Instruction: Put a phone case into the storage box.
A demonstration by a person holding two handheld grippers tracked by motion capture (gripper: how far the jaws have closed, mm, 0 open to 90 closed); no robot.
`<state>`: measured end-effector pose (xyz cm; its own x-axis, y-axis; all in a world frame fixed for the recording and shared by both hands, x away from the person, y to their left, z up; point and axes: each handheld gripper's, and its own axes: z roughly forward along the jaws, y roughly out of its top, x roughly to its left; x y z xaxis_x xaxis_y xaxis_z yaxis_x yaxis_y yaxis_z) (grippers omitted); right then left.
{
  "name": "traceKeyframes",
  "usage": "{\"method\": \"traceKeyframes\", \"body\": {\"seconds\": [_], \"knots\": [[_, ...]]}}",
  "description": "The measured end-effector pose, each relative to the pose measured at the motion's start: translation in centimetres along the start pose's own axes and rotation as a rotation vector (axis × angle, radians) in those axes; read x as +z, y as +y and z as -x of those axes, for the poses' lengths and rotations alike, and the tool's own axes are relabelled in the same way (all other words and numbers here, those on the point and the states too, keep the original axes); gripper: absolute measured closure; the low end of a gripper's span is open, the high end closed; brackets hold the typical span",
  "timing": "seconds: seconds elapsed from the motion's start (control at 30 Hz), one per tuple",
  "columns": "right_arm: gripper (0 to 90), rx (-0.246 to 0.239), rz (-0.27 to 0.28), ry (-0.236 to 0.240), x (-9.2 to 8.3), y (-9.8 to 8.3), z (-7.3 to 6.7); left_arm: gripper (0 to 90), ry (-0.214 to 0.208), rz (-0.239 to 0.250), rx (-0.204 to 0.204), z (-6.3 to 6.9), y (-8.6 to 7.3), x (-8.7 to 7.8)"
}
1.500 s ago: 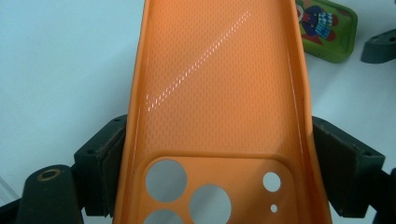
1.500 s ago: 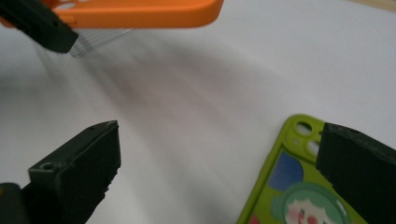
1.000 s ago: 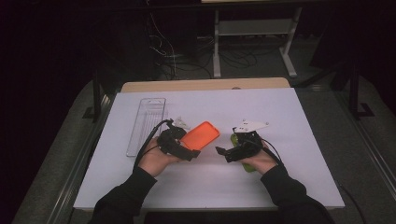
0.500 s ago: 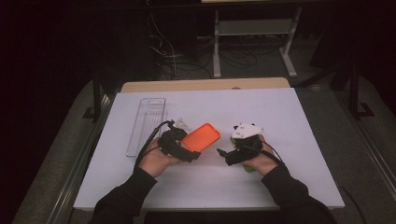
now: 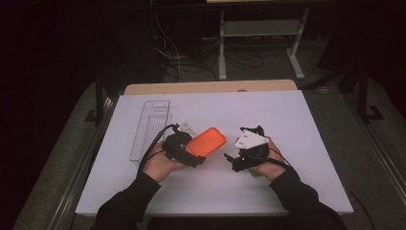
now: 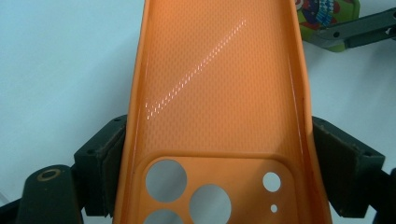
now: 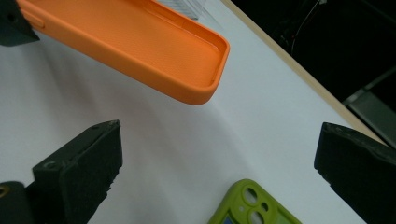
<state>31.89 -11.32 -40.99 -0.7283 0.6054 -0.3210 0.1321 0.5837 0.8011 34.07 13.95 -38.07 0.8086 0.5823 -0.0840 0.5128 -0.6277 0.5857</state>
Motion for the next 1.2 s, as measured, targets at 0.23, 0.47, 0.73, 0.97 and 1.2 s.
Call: {"method": "traceKeyframes", "body": {"seconds": [0.23, 0.47, 0.73, 0.97, 1.2], "knots": [[0.0, -0.068, 0.011, -0.04, -0.3, 0.2, -0.3, 15.9, 0.002, 0.002, 0.004, 0.0, 0.0, 0.1], [0.0, -0.148, 0.0, -0.068, -0.3, 0.2, -0.8, 15.9, 0.002, 0.004, 0.008, 0.0, 0.0, 0.1], [0.0, -0.283, -0.007, -0.121, -0.3, 0.2, -1.5, 15.9, 0.003, -0.001, 0.014, 0.0, 0.0, 0.1], [0.0, -0.381, -0.002, -0.168, -0.3, 0.3, -2.1, 15.9, 0.002, 0.015, -0.007, 0.2, 0.0, 0.2], [0.0, -0.49, -0.011, -0.195, -0.3, 0.3, -2.5, 15.9, 0.003, 0.02, -0.018, 0.3, 0.0, 0.3]]}}
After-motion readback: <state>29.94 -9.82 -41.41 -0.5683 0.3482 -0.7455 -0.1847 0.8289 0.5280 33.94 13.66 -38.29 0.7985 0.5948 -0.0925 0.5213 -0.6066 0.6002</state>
